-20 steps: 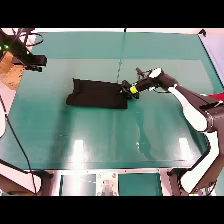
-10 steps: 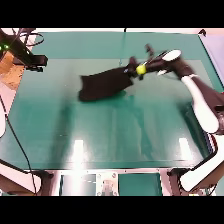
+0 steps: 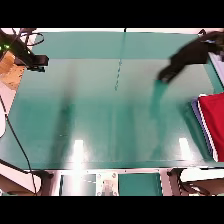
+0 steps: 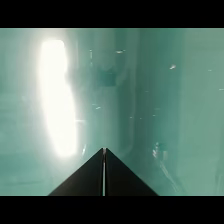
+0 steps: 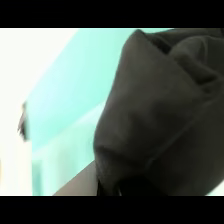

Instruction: Fold the shirts.

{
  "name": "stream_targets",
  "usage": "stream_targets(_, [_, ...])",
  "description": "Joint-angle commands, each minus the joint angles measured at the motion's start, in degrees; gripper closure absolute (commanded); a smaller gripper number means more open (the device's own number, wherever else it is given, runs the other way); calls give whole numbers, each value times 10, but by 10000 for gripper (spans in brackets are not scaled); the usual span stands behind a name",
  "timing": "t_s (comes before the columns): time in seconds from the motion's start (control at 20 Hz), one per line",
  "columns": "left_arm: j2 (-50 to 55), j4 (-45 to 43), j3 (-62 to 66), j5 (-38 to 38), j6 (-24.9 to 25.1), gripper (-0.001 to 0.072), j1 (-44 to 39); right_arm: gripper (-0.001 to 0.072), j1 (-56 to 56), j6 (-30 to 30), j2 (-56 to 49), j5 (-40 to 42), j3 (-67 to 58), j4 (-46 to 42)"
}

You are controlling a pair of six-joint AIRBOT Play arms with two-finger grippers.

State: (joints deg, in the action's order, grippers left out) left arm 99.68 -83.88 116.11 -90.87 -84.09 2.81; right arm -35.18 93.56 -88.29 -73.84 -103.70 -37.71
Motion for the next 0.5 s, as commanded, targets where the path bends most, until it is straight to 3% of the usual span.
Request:
stream_targets(0.0, [0,26,0,6,-1,686,0,692,-163,5,36,-44,-2,-45])
stream_targets(0.25, [0,53,0,3,-1,686,0,692,-288,8,56,-78,-2,-57])
stream_targets(0.45, [0,53,0,-3,-1,686,0,692,-323,24,86,-130,-2,-150])
